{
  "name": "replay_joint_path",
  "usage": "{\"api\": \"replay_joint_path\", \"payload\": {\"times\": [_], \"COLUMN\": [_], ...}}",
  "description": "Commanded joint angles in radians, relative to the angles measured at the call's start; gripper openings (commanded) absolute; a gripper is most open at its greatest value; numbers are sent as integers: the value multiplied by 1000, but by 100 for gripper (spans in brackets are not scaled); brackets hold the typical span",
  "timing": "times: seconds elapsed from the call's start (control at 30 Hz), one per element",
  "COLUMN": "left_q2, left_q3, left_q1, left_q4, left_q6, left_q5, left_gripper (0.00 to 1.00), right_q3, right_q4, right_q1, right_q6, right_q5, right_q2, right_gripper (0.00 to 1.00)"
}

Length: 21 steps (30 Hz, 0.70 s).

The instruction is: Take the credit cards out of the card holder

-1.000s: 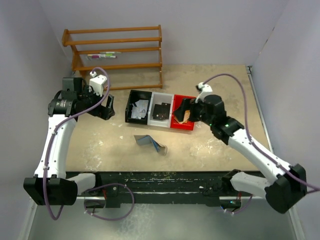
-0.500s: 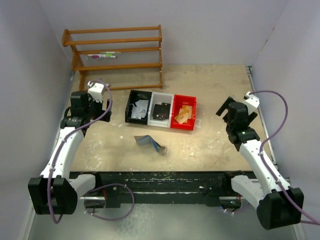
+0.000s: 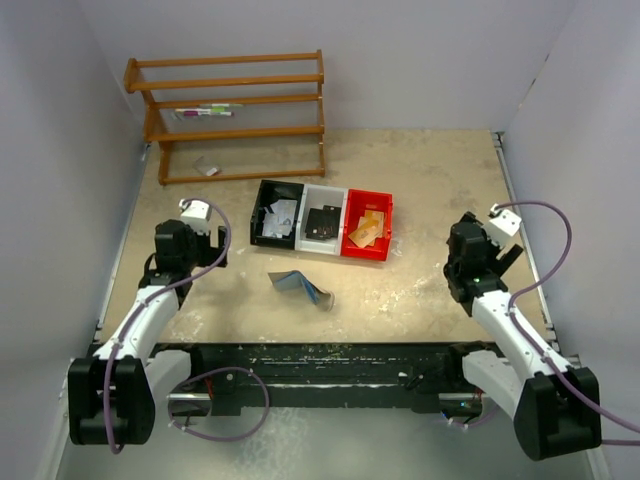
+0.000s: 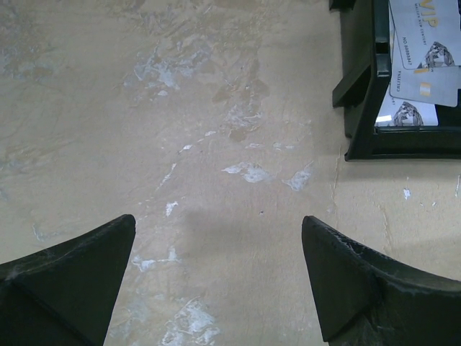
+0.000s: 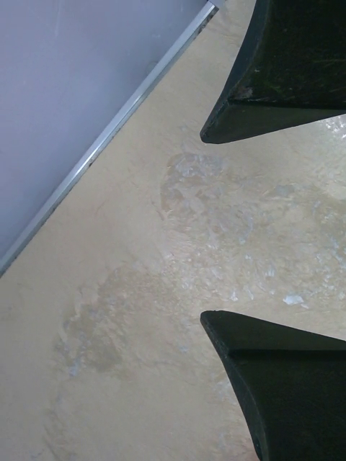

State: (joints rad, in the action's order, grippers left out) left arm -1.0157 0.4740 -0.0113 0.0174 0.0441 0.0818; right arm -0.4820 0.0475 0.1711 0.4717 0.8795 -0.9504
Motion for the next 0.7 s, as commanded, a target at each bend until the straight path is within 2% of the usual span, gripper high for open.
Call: {"api": "replay_joint_path", "payload": {"times": [0.0,0.13,0.23,0.3,0.4,0.6,0.67], "left_q2": [31,88,185,247,329,520,547], "left_q3": [-24,-144,-223,-280,-307,-408,-422], "left_q1": [-4,-4,-4,-4,-4,-4,-3], "left_q4": [-119,-177,-245,-294,-274,-283,-271], "left_q6": [-9,17,-34,-44,-48,-5,4], "left_q5": [15,-3,-72,-87,-94,15,40], "left_gripper": [99,99,99,99,99,99,99], "right_q3": [35,82,100,134,173,292,283], "right_q4": [69,75,84,109,154,318,282], "right_q1": [4,5,5,5,5,5,5], "right_q6": [-37,-15,-33,-72,-145,-289,-288], "right_q5": [109,92,112,40,-39,-194,-224], "right_q2": [81,167,197,236,271,395,386], "right_gripper": [100,100,100,100,100,100,100]}}
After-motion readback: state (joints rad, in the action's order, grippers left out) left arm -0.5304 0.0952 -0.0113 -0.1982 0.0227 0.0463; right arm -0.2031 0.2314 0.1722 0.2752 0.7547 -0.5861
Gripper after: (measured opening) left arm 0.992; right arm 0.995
